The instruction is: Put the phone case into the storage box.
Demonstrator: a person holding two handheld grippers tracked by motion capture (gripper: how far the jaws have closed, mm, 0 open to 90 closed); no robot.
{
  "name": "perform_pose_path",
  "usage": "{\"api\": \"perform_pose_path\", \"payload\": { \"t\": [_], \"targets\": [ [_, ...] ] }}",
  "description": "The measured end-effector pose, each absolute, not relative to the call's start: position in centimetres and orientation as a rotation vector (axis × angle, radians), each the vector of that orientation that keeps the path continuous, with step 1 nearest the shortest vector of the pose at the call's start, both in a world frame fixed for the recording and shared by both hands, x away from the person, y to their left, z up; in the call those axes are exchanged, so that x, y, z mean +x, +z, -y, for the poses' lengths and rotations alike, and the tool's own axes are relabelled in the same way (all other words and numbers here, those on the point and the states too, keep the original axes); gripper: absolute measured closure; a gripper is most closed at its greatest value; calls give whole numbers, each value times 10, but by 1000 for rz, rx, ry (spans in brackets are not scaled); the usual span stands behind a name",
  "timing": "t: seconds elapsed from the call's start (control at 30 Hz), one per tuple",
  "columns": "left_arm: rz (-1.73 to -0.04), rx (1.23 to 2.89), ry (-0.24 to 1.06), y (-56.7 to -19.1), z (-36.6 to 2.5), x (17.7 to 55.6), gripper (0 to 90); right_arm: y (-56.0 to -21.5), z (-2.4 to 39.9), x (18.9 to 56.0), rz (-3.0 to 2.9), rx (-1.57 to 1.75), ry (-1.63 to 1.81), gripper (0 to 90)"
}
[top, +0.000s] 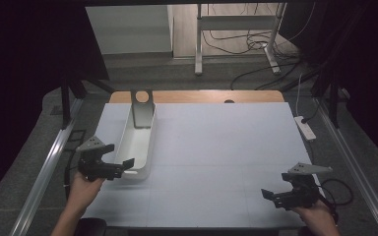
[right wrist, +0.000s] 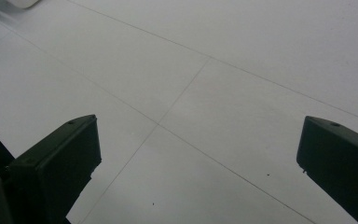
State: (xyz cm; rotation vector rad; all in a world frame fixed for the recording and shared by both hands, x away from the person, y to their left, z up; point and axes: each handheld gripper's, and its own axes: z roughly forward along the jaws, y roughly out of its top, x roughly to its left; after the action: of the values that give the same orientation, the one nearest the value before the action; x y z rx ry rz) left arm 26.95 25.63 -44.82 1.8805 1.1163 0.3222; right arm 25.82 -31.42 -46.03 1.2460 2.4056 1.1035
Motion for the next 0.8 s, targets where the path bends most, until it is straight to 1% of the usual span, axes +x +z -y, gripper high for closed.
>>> {"api": "perform_pose_path", "payload": {
  "t": [0.8],
  "targets": [
    [-1151,1892,353,-454,-262,237,0,-460,314,258,-2403,1250,1102,0]
  ]
}}
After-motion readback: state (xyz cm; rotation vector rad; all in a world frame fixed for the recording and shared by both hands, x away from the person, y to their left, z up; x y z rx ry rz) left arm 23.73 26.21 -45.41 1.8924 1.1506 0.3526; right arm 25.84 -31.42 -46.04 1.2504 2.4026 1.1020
